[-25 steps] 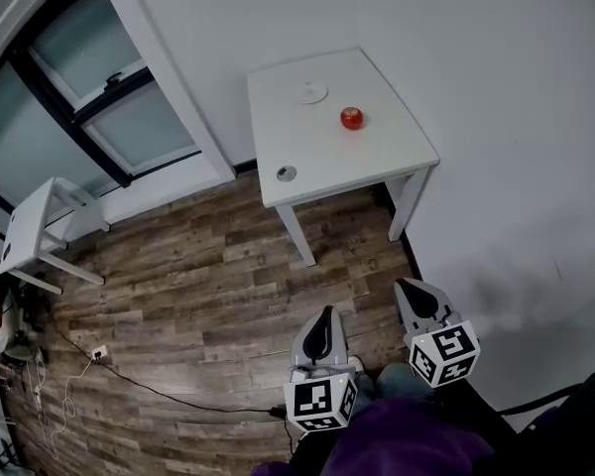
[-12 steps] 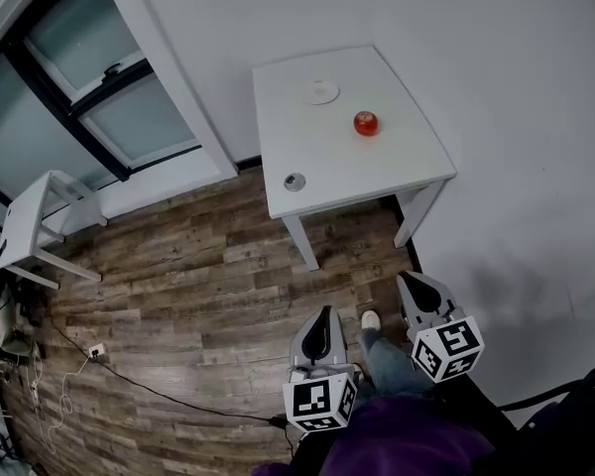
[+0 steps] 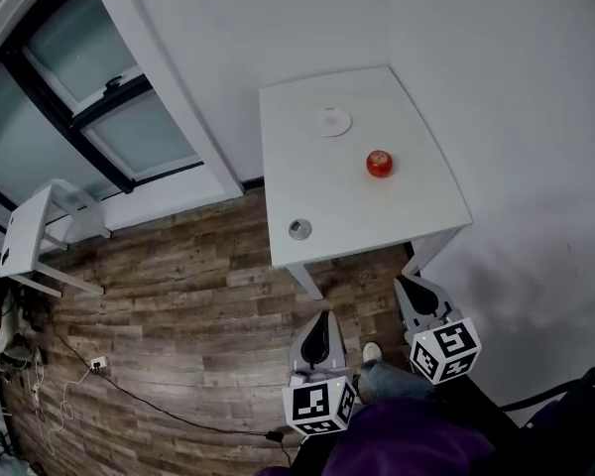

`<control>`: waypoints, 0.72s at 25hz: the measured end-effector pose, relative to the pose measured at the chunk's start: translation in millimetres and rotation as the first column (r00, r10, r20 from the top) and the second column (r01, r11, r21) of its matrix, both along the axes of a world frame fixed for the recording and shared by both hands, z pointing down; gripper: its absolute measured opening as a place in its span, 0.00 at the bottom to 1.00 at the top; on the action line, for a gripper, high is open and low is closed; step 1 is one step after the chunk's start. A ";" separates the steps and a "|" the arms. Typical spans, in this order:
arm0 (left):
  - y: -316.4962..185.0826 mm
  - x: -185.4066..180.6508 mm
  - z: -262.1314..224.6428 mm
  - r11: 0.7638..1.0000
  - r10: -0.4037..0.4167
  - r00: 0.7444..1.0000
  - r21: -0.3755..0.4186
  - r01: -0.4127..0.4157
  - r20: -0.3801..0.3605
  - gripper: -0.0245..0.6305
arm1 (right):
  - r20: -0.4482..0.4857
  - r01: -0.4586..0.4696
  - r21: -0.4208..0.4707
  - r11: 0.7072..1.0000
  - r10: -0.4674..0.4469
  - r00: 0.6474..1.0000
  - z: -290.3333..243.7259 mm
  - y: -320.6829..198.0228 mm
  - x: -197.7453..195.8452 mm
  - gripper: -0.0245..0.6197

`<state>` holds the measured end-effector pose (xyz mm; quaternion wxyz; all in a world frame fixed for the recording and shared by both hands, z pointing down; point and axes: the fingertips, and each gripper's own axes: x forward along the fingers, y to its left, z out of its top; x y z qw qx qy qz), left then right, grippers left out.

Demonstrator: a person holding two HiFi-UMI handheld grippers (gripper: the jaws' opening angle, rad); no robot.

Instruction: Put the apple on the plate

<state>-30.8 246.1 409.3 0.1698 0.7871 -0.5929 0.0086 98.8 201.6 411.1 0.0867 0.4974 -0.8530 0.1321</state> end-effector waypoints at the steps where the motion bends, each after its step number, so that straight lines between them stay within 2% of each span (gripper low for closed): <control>1: -9.6 2.9 -0.2 1.000 -0.002 1.000 0.000 0.002 0.002 0.05 | 0.000 0.004 -0.001 1.000 -0.004 1.000 0.1 -9.8 2.6 0.05; 9: -82.3 18.0 -0.7 0.999 -0.033 0.999 0.004 0.033 -0.010 0.05 | -0.019 0.034 -0.017 0.999 -0.034 0.999 7.3 -82.1 16.9 0.05; 18: -133.5 10.4 10.0 0.999 -0.048 0.999 -0.016 0.048 -0.002 0.05 | -0.012 0.056 -0.050 0.997 -0.057 0.998 23.7 -131.1 12.4 0.05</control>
